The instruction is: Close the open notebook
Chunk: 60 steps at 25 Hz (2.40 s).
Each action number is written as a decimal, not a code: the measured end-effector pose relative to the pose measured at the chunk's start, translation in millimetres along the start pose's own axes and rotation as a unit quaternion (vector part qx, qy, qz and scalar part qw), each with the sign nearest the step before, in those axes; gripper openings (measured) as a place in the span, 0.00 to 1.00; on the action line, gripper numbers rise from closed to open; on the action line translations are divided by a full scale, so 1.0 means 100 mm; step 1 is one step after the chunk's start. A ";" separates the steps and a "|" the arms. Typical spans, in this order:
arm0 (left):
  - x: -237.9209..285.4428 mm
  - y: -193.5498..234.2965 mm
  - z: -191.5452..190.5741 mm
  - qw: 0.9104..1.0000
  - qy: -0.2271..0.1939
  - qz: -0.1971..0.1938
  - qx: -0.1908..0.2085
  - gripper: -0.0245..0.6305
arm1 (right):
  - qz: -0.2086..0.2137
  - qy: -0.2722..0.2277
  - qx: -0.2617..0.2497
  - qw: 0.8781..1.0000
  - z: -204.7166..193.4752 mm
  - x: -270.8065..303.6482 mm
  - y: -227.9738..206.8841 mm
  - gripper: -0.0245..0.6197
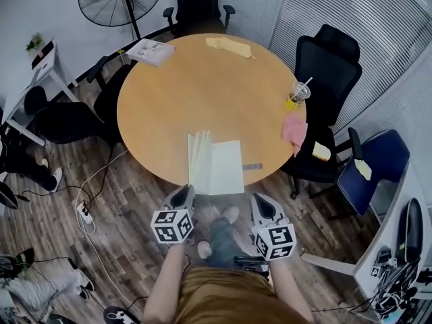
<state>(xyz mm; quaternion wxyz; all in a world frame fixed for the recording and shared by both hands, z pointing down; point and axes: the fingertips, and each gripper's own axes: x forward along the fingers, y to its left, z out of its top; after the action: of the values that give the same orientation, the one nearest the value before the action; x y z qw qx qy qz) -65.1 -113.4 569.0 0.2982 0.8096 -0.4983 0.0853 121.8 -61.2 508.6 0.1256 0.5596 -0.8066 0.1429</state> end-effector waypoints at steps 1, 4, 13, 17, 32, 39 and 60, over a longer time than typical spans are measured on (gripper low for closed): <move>0.01 -0.03 0.00 1.000 0.000 -0.002 0.004 0.11 | -0.001 -0.001 0.000 1.000 0.00 -0.02 -0.01 0.06; 0.01 -0.08 0.02 1.000 0.002 -0.005 0.014 0.11 | -0.007 -0.005 0.000 1.000 0.02 -0.08 -0.03 0.06; 0.05 -0.26 0.05 0.998 0.011 -0.016 0.057 0.12 | -0.028 -0.008 0.007 1.000 -0.02 -0.21 -0.10 0.06; 0.09 -0.36 0.04 0.996 0.017 -0.016 0.090 0.12 | -0.035 -0.009 0.013 0.999 -0.03 -0.23 -0.14 0.06; 0.37 -0.89 -0.09 0.982 0.047 -0.084 0.160 0.17 | -0.051 -0.001 0.020 0.999 -0.05 -0.14 -0.20 0.06; 0.54 -1.13 -0.25 0.970 0.078 -0.124 0.196 0.18 | -0.058 0.005 0.023 0.998 -0.06 -0.08 -0.29 0.06; 1.25 -1.16 -0.94 0.955 0.193 -0.181 0.137 0.19 | -0.071 0.056 0.059 0.994 -0.30 0.26 -0.77 0.06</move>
<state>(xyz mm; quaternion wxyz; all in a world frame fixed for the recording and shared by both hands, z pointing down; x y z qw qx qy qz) 110.6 -117.3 653.1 0.2857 0.8874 -0.2598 0.2518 186.4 -98.7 553.0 0.1470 0.6127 -0.7468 0.2127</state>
